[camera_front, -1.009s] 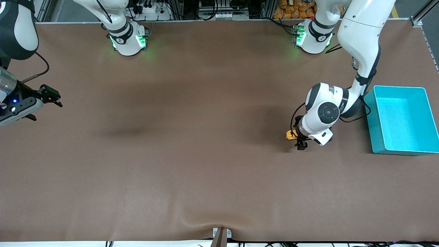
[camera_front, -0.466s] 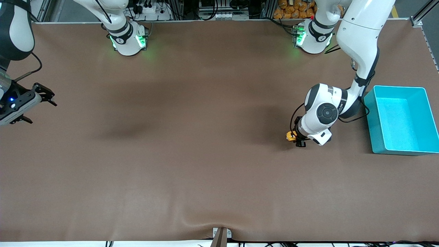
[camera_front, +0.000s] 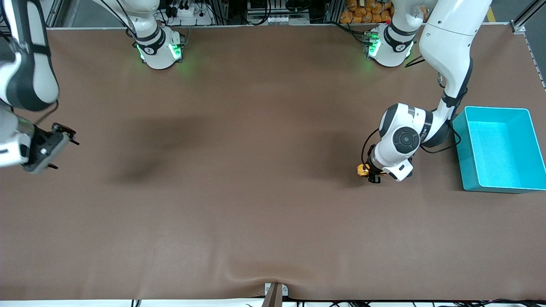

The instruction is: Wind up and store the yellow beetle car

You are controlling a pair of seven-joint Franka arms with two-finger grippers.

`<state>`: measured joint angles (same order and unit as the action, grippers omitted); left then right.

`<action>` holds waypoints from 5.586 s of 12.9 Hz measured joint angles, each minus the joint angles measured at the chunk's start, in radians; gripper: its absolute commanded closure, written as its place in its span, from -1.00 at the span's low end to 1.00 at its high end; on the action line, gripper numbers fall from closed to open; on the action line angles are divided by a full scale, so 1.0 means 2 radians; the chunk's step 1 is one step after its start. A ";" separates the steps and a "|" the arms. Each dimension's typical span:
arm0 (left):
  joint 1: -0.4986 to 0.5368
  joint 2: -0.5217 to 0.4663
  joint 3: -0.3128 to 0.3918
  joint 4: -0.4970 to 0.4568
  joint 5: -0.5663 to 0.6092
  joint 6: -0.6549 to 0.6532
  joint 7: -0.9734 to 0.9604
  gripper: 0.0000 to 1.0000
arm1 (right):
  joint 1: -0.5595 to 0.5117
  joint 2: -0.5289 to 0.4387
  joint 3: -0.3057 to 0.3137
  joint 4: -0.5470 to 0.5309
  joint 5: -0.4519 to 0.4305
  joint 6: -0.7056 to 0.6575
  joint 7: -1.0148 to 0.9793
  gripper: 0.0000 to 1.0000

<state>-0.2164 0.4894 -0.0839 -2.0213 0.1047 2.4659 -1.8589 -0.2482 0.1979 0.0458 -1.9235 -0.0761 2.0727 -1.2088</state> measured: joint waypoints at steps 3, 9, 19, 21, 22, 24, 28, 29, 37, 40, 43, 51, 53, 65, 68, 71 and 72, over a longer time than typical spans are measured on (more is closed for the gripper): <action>0.011 -0.037 0.003 0.005 0.014 -0.057 0.071 1.00 | -0.015 0.038 -0.001 0.000 -0.005 0.021 -0.038 -1.00; 0.144 -0.129 0.010 0.007 0.017 -0.156 0.382 1.00 | -0.032 0.083 -0.001 0.000 -0.005 0.055 -0.093 -1.00; 0.364 -0.135 0.011 -0.005 0.063 -0.157 0.891 1.00 | -0.009 0.045 0.012 0.053 -0.004 0.010 -0.065 -1.00; 0.385 -0.110 0.010 -0.006 0.064 -0.131 0.958 1.00 | 0.006 0.012 0.013 0.058 -0.004 -0.024 -0.033 -1.00; 0.395 -0.095 0.010 -0.006 0.064 -0.113 0.985 1.00 | 0.011 -0.001 0.013 0.058 -0.004 -0.032 -0.018 -1.00; 0.407 -0.066 0.010 -0.007 0.064 -0.084 1.018 1.00 | 0.018 -0.022 0.013 0.058 -0.004 -0.046 0.011 -1.00; 0.407 -0.023 0.006 -0.007 0.092 -0.047 1.027 1.00 | 0.041 -0.074 0.014 0.060 -0.004 -0.096 0.109 -1.00; 0.407 -0.016 0.006 -0.007 0.095 -0.041 1.027 1.00 | 0.048 -0.087 0.014 0.060 -0.004 -0.108 0.137 -1.00; 0.409 -0.006 0.006 -0.002 0.095 -0.029 1.027 -0.89 | 0.065 -0.135 0.014 0.062 0.026 -0.175 0.343 -1.00; 0.409 -0.006 0.006 0.005 0.095 -0.028 1.027 -1.00 | 0.069 -0.143 0.014 0.098 0.026 -0.238 0.465 -1.00; 0.409 -0.009 -0.001 0.018 0.095 -0.026 1.026 -1.00 | 0.073 -0.145 0.005 0.120 0.032 -0.279 0.559 -1.00; 0.349 -0.124 -0.040 0.081 0.052 -0.173 1.026 -1.00 | 0.104 -0.144 -0.046 0.123 0.074 -0.279 0.602 -1.00; 0.330 -0.163 -0.042 0.111 0.007 -0.229 1.027 -1.00 | 0.105 -0.141 -0.047 0.139 0.066 -0.282 0.599 -1.00; 0.175 -0.249 -0.046 0.236 -0.034 -0.438 1.018 -1.00 | 0.102 -0.111 -0.055 0.154 0.046 -0.273 0.564 -1.00; 0.158 -0.251 -0.047 0.236 -0.034 -0.494 1.018 -1.00 | 0.102 -0.106 -0.054 0.155 0.046 -0.265 0.564 -1.00; 0.154 -0.251 -0.050 0.236 -0.034 -0.501 1.018 -1.00 | 0.102 -0.107 -0.054 0.160 0.046 -0.259 0.564 -1.00; 0.154 -0.251 -0.050 0.236 -0.034 -0.502 1.018 -1.00 | 0.102 -0.107 -0.055 0.162 0.046 -0.259 0.564 -1.00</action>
<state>0.0922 -0.0128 -0.1845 -1.5495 0.0362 1.4622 0.1769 -0.0444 -0.0153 -0.0636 -1.5985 0.0153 1.5549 -0.0799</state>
